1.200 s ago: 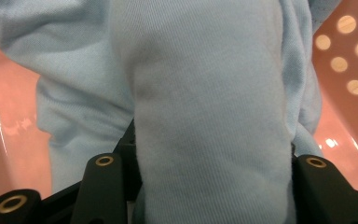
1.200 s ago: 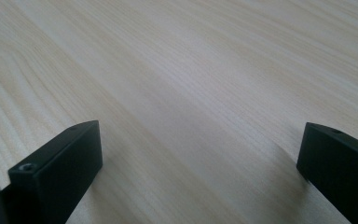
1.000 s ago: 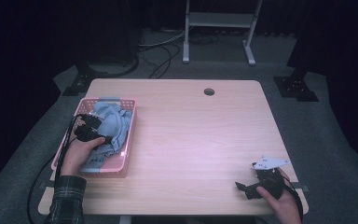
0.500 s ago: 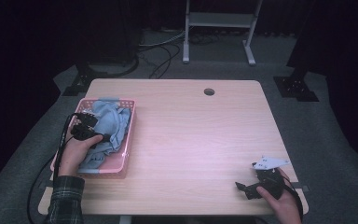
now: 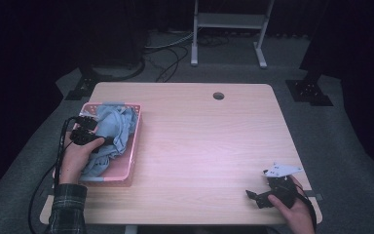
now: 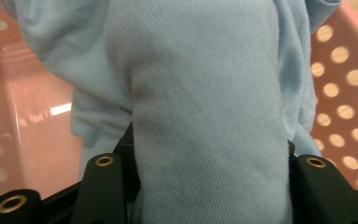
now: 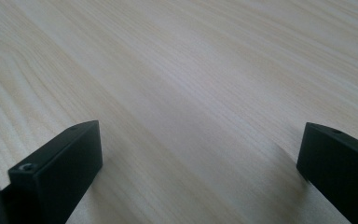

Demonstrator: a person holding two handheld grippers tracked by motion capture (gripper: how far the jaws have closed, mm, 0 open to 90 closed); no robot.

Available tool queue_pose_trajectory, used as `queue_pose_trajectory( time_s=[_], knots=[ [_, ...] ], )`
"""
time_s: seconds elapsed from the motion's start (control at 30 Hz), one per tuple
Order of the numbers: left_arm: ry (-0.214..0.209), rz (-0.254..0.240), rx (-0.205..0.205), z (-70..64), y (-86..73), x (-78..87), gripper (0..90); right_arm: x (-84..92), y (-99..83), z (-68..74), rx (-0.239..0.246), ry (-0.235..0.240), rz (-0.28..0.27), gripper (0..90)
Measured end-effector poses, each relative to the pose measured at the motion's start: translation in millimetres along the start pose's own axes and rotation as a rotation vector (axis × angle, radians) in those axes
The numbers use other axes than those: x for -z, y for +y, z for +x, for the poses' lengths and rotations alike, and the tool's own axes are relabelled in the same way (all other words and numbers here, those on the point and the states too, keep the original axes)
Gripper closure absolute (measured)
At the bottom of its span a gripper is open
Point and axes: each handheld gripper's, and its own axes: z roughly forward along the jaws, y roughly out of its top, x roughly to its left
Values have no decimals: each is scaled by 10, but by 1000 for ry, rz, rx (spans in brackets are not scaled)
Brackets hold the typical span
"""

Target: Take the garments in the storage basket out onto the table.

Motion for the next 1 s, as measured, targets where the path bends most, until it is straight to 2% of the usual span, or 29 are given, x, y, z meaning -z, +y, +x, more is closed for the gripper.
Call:
queue_pose_trajectory(
  time_s=[0.27, 0.57, 0.87, 1.0],
  knots=[
    [-27, -34, 14, -24, 29, 78, 490, 0, 0, 0, 0, 0, 0, 0],
    [-89, -83, 18, -77, 88, 214, 490, 0, 0, 0, 0, 0, 0, 0],
    [-182, -140, 52, -90, 117, 312, 490, 0, 0, 0, 0, 0, 0, 0],
    [-208, -162, 59, -113, 141, 369, 489, 0, 0, 0, 1, 0, 0, 0]
  ],
)
